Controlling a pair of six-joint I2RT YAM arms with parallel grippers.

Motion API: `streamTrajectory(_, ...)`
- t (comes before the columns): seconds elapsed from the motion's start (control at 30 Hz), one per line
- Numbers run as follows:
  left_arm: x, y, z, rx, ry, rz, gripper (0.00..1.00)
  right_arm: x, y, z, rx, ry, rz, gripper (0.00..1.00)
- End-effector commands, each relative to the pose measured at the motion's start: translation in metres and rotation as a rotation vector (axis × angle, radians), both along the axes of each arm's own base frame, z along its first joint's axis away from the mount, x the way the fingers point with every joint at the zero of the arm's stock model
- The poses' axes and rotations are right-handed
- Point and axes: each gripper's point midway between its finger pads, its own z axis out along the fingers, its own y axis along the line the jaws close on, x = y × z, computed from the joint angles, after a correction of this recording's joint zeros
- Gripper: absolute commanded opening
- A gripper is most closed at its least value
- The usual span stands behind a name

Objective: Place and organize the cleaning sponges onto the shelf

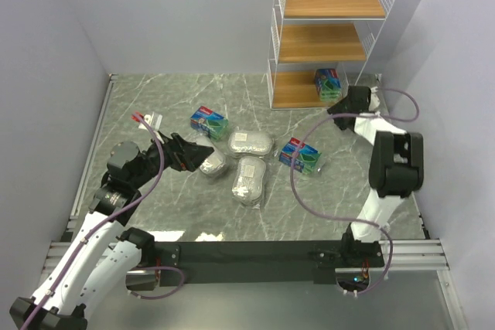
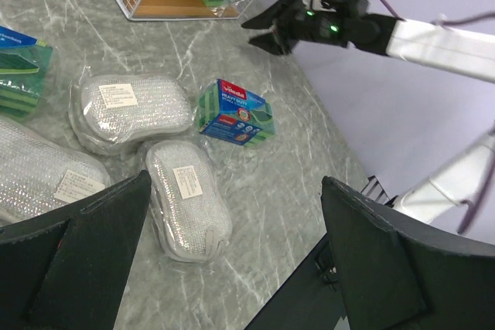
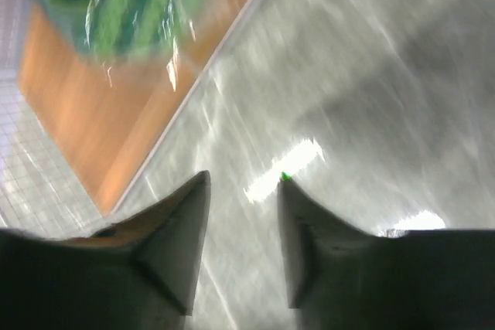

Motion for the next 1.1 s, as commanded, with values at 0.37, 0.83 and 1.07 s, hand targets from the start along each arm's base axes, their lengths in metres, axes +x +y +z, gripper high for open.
streamTrajectory(0.37,-0.005,0.000,0.008,-0.018,-0.025,-0.005,1.00,-0.136,0.031,0.017,-0.015,-0.005,0.158,0.84)
streamTrajectory(0.83,-0.002,-0.006,0.001,-0.030,-0.003,-0.033,1.00,-0.198,0.064,0.004,0.126,-0.143,0.221,0.69)
streamTrajectory(1.07,-0.002,-0.007,0.003,-0.029,-0.008,-0.038,1.00,-0.193,0.069,0.002,0.190,-0.216,0.196,0.65)
